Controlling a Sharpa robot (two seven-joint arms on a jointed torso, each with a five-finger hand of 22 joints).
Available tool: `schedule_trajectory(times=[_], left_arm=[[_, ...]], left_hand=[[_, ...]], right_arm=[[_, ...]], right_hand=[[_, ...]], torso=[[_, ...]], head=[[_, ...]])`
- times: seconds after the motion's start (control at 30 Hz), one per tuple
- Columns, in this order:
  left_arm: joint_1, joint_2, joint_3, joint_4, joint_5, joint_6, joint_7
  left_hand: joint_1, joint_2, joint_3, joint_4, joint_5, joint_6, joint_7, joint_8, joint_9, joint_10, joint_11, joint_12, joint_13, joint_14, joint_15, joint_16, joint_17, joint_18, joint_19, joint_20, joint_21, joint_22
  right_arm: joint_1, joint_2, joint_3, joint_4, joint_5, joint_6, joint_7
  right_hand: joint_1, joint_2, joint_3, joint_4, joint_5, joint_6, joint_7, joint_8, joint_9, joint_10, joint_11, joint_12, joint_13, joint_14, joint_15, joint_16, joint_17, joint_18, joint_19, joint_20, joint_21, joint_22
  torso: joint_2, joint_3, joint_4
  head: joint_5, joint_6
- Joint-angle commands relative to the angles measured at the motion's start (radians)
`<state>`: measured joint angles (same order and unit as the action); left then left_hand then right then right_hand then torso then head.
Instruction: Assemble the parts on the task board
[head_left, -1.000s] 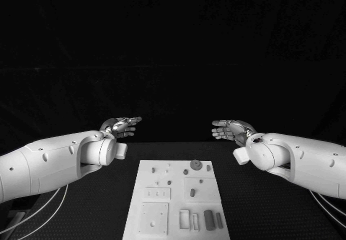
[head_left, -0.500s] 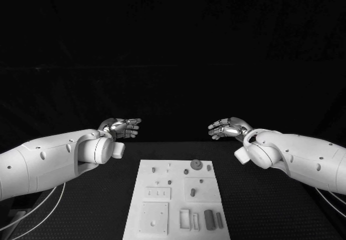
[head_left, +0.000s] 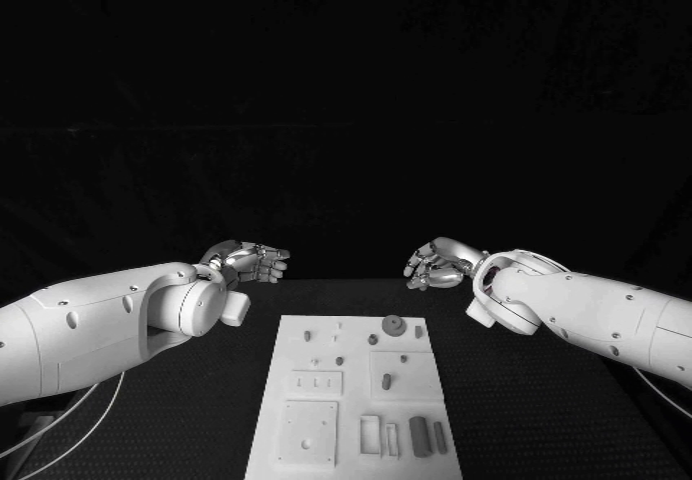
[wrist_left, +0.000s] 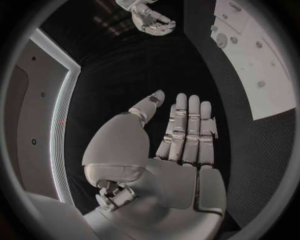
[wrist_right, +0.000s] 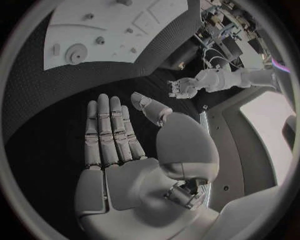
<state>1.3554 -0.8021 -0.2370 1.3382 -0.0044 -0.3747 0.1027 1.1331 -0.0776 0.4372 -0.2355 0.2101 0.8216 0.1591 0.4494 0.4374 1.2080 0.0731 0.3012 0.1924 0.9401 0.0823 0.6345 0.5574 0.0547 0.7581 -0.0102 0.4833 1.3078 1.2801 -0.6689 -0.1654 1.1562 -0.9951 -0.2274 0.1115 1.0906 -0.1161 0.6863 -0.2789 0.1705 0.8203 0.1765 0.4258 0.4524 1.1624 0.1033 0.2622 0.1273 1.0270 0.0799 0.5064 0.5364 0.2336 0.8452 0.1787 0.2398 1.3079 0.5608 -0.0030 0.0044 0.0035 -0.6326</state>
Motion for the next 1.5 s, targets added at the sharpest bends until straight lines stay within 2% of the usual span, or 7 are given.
schedule_trajectory(times=[0.03, 0.37, 0.6, 0.67, 0.73, 1.17, 1.5], left_arm=[[0.002, -0.005, 0.002, 0.021, -0.025, 0.043, 0.007], [0.011, -0.052, 0.006, 0.09, -0.024, 0.031, 0.017], [0.011, -0.054, 0.007, 0.104, -0.024, 0.034, 0.018], [0.011, -0.054, 0.007, 0.107, -0.024, 0.034, 0.018], [0.011, -0.054, 0.007, 0.107, -0.024, 0.034, 0.018], [0.011, -0.056, 0.009, 0.105, -0.02, 0.032, 0.017], [0.011, -0.056, 0.009, 0.103, -0.02, 0.031, 0.017]], left_hand=[[-0.003, 0.005, 0.004, -0.007, 0.002, 0.009, 0.001, -0.005, 0.002, 0.0, -0.001, 0.005, 0.007, -0.004, -0.002, 0.009, 0.003, -0.005, -0.004, -0.007, 0.006, 0.023], [-0.029, -0.002, 0.012, -0.015, -0.013, 0.001, 0.007, -0.022, 0.001, -0.027, 0.009, -0.004, 0.016, -0.023, 0.001, 0.016, 0.0, -0.008, -0.016, -0.007, 0.017, 0.021], [-0.04, -0.005, 0.015, -0.015, -0.014, -0.004, 0.01, -0.03, 0.001, -0.037, 0.014, -0.011, 0.017, -0.027, 0.002, 0.019, -0.002, -0.008, -0.02, -0.006, 0.02, 0.02], [-0.042, -0.005, 0.015, -0.015, -0.014, -0.005, 0.011, -0.03, 0.001, -0.038, 0.015, -0.012, 0.018, -0.028, 0.002, 0.019, -0.002, -0.008, -0.02, -0.006, 0.021, 0.02], [-0.044, -0.005, 0.015, -0.015, -0.014, -0.005, 0.011, -0.031, 0.001, -0.04, 0.015, -0.013, 0.018, -0.029, 0.003, 0.02, -0.002, -0.008, -0.021, -0.005, 0.021, 0.02], [-0.051, -0.006, 0.017, -0.014, -0.014, -0.007, 0.012, -0.034, 0.002, -0.045, 0.018, -0.017, 0.019, -0.032, 0.004, 0.02, -0.004, -0.008, -0.024, -0.005, 0.023, 0.019], [-0.053, -0.007, 0.018, -0.015, -0.015, -0.007, 0.013, -0.036, 0.002, -0.049, 0.02, -0.021, 0.019, -0.034, 0.004, 0.021, -0.005, -0.007, -0.025, -0.004, 0.024, 0.019]], right_arm=[[-0.001, 0.0, 0.002, 0.006, -0.243, 0.036, -0.027], [-0.002, 0.021, 0.004, 0.019, -0.458, 0.051, -0.076], [-0.014, 0.047, 0.004, -0.003, -0.508, 0.019, -0.082], [-0.015, 0.049, 0.004, -0.001, -0.518, 0.019, -0.083], [-0.016, 0.053, 0.004, 0.001, -0.528, 0.018, -0.084], [-0.029, 0.067, 0.004, -0.005, -0.585, 0.023, -0.09], [-0.037, 0.069, 0.005, -0.003, -0.614, 0.037, -0.094]], right_hand=[[0.012, -0.01, 0.014, -0.002, 0.001, 0.017, -0.003, -0.013, -0.001, 0.022, -0.006, -0.007, 0.004, 0.04, -0.021, 0.01, 0.024, 0.027, 0.039, -0.002, 0.022, 0.016], [0.011, -0.03, 0.009, -0.002, -0.043, 0.045, -0.009, -0.039, -0.012, 0.043, -0.002, -0.071, 0.001, 0.147, -0.064, 0.008, 0.085, 0.028, 0.135, -0.037, 0.079, 0.015], [0.011, -0.042, 0.007, 0.001, -0.057, 0.044, -0.01, -0.055, -0.017, 0.033, 0.005, -0.108, -0.006, 0.184, -0.073, 0.002, 0.116, 0.028, 0.17, -0.05, 0.089, 0.013], [0.014, -0.044, 0.005, 0.002, -0.056, 0.046, -0.009, -0.057, -0.017, 0.034, 0.005, -0.115, -0.007, 0.212, -0.079, 0.015, 0.129, 0.028, 0.195, -0.059, 0.102, 0.018], [0.016, -0.046, 0.003, 0.002, -0.057, 0.046, -0.009, -0.061, -0.018, 0.035, 0.003, -0.122, -0.008, 0.226, -0.081, 0.022, 0.14, 0.028, 0.211, -0.067, 0.112, 0.019], [0.018, -0.052, -0.003, 0.002, -0.065, 0.054, -0.011, -0.071, -0.021, 0.048, -0.002, -0.146, -0.01, 0.254, -0.087, 0.047, 0.177, 0.028, 0.245, -0.084, 0.143, 0.022], [0.014, -0.059, -0.006, 0.004, -0.062, 0.058, -0.01, -0.073, -0.021, 0.054, -0.003, -0.151, -0.01, 0.258, -0.089, 0.054, 0.188, 0.028, 0.251, -0.088, 0.153, 0.023]], torso=[[0.022, 0.0009, 0.013], [0.07, -0.0003, 0.0313], [0.1, -0.0062, 0.0378], [0.105, -0.0121, 0.0623], [0.112, -0.0141, 0.0665], [0.147, -0.0207, 0.0716], [0.157, -0.0204, 0.0707]], head=[[-0.008, 0.001], [-0.021, -0.005], [-0.03, -0.003], [-0.052, -0.003], [-0.056, -0.001], [-0.065, 0.002], [-0.064, 0.002]])
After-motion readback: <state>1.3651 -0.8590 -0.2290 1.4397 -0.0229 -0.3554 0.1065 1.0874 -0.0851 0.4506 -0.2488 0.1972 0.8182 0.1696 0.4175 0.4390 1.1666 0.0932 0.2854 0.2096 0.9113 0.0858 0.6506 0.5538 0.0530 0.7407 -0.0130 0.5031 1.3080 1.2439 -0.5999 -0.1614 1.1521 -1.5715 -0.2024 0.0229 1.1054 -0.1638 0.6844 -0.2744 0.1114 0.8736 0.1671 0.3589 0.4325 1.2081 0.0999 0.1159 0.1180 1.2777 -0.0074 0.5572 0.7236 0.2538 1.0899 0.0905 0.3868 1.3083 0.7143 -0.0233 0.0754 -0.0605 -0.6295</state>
